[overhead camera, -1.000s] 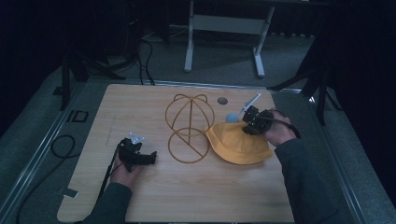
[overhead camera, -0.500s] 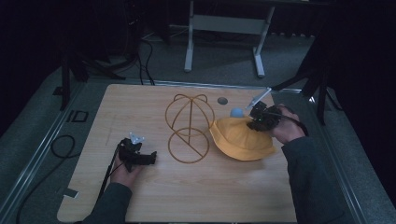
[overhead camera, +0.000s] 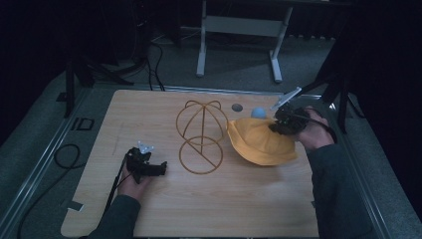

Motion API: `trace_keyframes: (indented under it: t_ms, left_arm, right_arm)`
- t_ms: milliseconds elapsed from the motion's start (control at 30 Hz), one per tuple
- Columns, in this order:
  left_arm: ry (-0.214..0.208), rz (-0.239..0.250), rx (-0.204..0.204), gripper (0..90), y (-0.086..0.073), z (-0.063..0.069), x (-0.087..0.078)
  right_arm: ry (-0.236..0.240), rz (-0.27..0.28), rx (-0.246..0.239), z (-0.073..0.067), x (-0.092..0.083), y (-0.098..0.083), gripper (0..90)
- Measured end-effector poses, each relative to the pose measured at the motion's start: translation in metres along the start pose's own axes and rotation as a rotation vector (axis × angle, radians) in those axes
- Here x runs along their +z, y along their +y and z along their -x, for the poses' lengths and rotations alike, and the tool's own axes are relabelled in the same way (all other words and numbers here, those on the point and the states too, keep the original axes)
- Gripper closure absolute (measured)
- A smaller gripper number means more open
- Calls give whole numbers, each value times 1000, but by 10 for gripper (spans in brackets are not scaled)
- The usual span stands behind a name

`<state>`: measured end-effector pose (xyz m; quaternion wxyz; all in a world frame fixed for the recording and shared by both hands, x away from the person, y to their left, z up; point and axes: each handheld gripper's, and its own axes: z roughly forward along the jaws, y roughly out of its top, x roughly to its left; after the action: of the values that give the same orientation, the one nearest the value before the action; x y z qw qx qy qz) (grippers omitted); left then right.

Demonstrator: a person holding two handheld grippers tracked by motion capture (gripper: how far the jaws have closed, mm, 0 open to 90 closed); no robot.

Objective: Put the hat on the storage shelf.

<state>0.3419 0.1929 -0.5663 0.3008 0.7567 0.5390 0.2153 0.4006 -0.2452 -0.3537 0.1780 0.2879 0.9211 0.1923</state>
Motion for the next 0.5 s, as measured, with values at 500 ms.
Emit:
trace_keyframes:
  t_ms: [500]
  left_arm:
    - [0, 0, 0, 1, 0, 0, 0]
  right_arm:
    - [-28, 58, 28, 11, -26, -2, 836]
